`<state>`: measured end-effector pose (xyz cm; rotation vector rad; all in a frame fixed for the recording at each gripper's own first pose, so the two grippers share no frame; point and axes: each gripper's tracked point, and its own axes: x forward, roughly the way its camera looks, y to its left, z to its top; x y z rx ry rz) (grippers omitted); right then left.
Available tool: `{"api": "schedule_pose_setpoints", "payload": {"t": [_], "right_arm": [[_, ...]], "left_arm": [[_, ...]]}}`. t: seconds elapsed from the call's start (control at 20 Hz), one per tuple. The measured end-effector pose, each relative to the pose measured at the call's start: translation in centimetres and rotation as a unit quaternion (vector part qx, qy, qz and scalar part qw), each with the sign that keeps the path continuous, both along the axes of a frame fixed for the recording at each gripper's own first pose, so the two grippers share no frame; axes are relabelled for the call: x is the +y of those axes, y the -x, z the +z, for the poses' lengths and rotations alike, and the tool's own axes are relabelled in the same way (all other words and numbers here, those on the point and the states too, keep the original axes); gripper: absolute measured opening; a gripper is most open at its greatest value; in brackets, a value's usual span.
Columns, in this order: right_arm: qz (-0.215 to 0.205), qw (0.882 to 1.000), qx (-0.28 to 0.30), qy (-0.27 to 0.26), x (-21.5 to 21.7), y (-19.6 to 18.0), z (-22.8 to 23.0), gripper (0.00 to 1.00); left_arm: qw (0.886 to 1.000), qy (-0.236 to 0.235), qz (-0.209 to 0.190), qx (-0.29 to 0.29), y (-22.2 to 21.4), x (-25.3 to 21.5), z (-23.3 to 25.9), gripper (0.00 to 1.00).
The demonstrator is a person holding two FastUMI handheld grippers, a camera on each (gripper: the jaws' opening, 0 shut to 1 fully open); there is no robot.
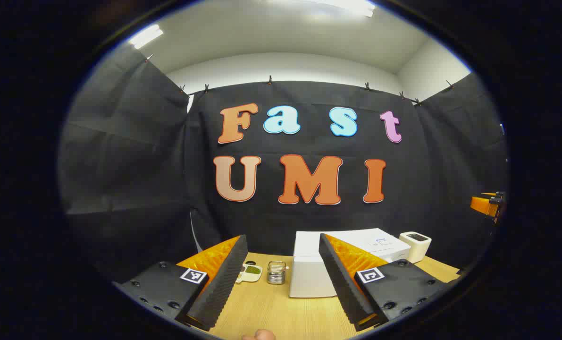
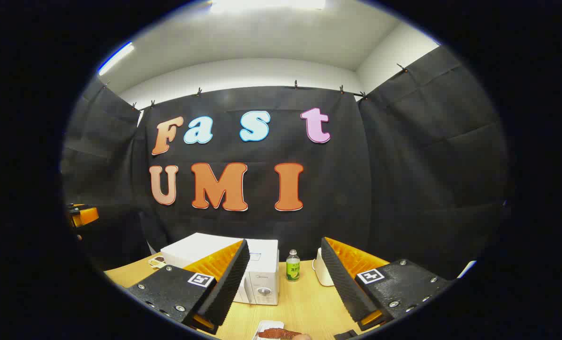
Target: Open the microwave oven with the left hand, put the food in, and close the microwave oven.
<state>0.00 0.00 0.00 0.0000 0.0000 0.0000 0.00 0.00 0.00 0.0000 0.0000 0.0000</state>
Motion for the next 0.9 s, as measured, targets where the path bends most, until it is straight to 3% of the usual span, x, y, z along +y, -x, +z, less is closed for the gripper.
{"api": "schedule_pose_setpoints", "payload": {"t": [0.9], "right_arm": [[-0.011,1.000,0.020,0.005,-1.2,-0.8,-2.0,0.95]], "left_arm": [[1.000,0.002,-0.002,0.005,-0.4,-1.1,-0.7,0.99]]}}
